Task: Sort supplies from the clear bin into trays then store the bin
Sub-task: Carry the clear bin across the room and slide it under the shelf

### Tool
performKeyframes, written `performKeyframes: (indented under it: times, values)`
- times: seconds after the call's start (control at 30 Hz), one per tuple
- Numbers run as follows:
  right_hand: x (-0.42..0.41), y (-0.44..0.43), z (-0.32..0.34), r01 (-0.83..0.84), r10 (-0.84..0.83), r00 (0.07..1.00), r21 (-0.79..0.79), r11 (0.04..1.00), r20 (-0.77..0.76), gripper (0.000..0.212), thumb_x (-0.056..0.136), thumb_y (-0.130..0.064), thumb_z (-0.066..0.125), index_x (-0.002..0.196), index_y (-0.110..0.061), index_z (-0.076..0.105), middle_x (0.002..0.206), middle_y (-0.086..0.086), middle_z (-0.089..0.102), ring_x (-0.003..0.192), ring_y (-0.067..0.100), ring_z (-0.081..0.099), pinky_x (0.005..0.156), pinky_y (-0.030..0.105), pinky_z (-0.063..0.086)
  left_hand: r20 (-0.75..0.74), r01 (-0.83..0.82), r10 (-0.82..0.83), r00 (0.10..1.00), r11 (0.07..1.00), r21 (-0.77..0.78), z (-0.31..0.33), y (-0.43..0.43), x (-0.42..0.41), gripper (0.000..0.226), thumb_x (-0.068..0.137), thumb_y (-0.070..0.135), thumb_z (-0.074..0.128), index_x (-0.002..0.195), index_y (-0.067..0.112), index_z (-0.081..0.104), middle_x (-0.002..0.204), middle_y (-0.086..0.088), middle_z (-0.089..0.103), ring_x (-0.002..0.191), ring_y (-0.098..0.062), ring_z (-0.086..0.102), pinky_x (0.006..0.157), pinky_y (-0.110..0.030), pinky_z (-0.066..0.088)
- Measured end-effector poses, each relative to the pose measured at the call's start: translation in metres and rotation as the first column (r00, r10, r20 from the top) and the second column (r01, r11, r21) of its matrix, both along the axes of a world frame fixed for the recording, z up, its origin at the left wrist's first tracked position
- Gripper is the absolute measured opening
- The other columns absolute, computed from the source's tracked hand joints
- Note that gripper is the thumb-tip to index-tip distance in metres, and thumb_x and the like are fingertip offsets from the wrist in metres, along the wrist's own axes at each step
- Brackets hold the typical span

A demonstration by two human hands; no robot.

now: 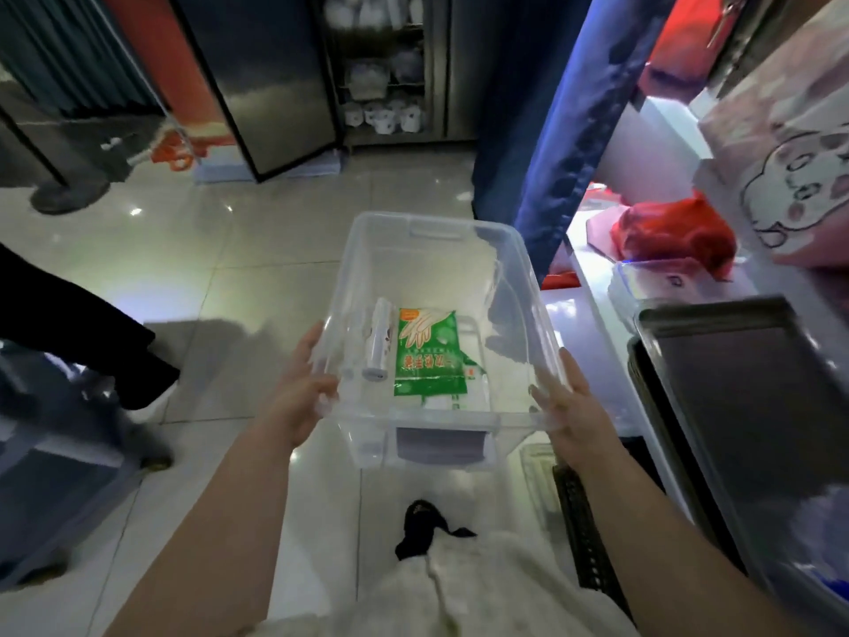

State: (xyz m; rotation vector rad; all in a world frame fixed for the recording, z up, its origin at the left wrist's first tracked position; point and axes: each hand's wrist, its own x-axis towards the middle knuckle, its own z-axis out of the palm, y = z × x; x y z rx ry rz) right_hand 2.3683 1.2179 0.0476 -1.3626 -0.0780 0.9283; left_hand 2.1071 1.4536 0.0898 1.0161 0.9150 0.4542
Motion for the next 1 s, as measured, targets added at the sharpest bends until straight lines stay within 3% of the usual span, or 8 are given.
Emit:
performKeyframes:
  times: [0.1, 0.2, 0.37, 0.5, 0.6, 0.7, 0.9, 1.0]
  values:
    - [0.026, 0.031, -0.011, 0.094, -0.087, 0.988, 0.045, 0.995, -0.129, 0.052, 0.098, -0.008, 0.049, 0.136, -0.042, 0.038, 0.137, 0.000, 0.052, 0.110, 0.023, 0.054, 0.094, 0.039, 0.038, -0.037, 0.081, -0.082, 0.996, 0.996, -0.025, -0.008, 0.048, 0.042, 0.092, 0.056, -0.012, 0.053, 0.122, 0.052, 0.051, 0.131, -0.006, 0.055, 0.109, -0.028, 0.061, 0.055, -0.028, 0.054]
    - [0.037, 0.056, -0.017, 0.150, -0.144, 0.980, 0.035, 0.988, -0.138, 0.043, 0.095, -0.018, 0.056, 0.119, -0.054, 0.050, 0.134, -0.004, 0.055, 0.115, 0.021, 0.055, 0.085, 0.035, 0.042, -0.072, 0.144, -0.147, 0.986, 0.988, -0.048, -0.016, 0.091, 0.081, 0.093, 0.067, -0.022, 0.051, 0.133, 0.043, 0.045, 0.131, -0.008, 0.054, 0.107, -0.026, 0.062, 0.057, -0.029, 0.055]
    - [0.045, 0.082, -0.052, 0.361, -0.348, 0.915, 0.028, 0.932, -0.207, 0.060, 0.093, 0.002, 0.049, 0.134, -0.042, 0.040, 0.138, -0.001, 0.054, 0.109, 0.018, 0.057, 0.083, 0.035, 0.041, -0.168, 0.309, -0.326, 0.930, 0.943, -0.119, -0.040, 0.157, 0.147, 0.096, 0.073, -0.027, 0.045, 0.142, 0.039, 0.035, 0.132, -0.011, 0.050, 0.102, -0.025, 0.062, 0.053, -0.027, 0.054]
    - [0.039, 0.112, -0.065, 0.477, -0.467, 0.871, 0.032, 0.878, -0.154, 0.070, 0.086, 0.016, 0.039, 0.120, -0.042, 0.059, 0.139, 0.002, 0.051, 0.111, 0.018, 0.055, 0.091, 0.033, 0.044, -0.246, 0.469, -0.505, 0.828, 0.862, -0.192, -0.065, 0.212, 0.204, 0.094, 0.075, -0.025, 0.039, 0.138, 0.045, 0.036, 0.121, -0.009, 0.056, 0.092, -0.025, 0.063, 0.047, -0.024, 0.050]
    - [0.024, 0.136, -0.075, 0.591, -0.583, 0.796, 0.007, 0.806, -0.163, 0.075, 0.082, 0.021, 0.036, 0.138, -0.028, 0.045, 0.146, 0.009, 0.042, 0.127, 0.028, 0.046, 0.094, 0.037, 0.045, -0.263, 0.599, -0.639, 0.723, 0.769, -0.222, -0.085, 0.254, 0.240, 0.092, 0.074, -0.024, 0.043, 0.129, 0.050, 0.042, 0.123, -0.010, 0.055, 0.098, -0.026, 0.062, 0.055, -0.032, 0.052]
    - [0.007, 0.164, -0.077, 0.714, -0.707, 0.693, -0.008, 0.700, -0.141, 0.066, 0.086, 0.010, 0.049, 0.137, -0.033, 0.047, 0.144, 0.000, 0.048, 0.128, 0.021, 0.048, 0.088, 0.030, 0.049, -0.279, 0.682, -0.726, 0.629, 0.687, -0.251, -0.105, 0.291, 0.275, 0.090, 0.073, -0.023, 0.044, 0.117, 0.055, 0.049, 0.129, -0.010, 0.054, 0.098, -0.026, 0.062, 0.062, -0.037, 0.053]
    - [-0.001, 0.203, -0.099, 0.712, -0.721, 0.693, -0.155, 0.685, -0.003, 0.066, 0.087, -0.014, 0.048, 0.143, -0.045, 0.030, 0.144, -0.001, 0.046, 0.120, 0.023, 0.048, 0.085, 0.037, 0.040, -0.319, 0.768, -0.824, 0.469, 0.558, -0.313, -0.135, 0.324, 0.335, 0.094, 0.070, -0.025, 0.038, 0.115, 0.056, 0.052, 0.128, -0.010, 0.056, 0.093, -0.025, 0.063, 0.060, -0.033, 0.054]
    - [-0.006, 0.207, -0.119, 0.781, -0.804, 0.588, -0.191, 0.594, -0.094, 0.064, 0.089, -0.014, 0.054, 0.137, -0.052, 0.035, 0.138, -0.005, 0.052, 0.118, 0.021, 0.053, 0.081, 0.031, 0.046, -0.327, 0.799, -0.851, 0.412, 0.509, -0.319, -0.145, 0.316, 0.366, 0.095, 0.070, -0.028, 0.036, 0.122, 0.051, 0.048, 0.131, -0.014, 0.053, 0.093, -0.025, 0.059, 0.058, -0.033, 0.050]
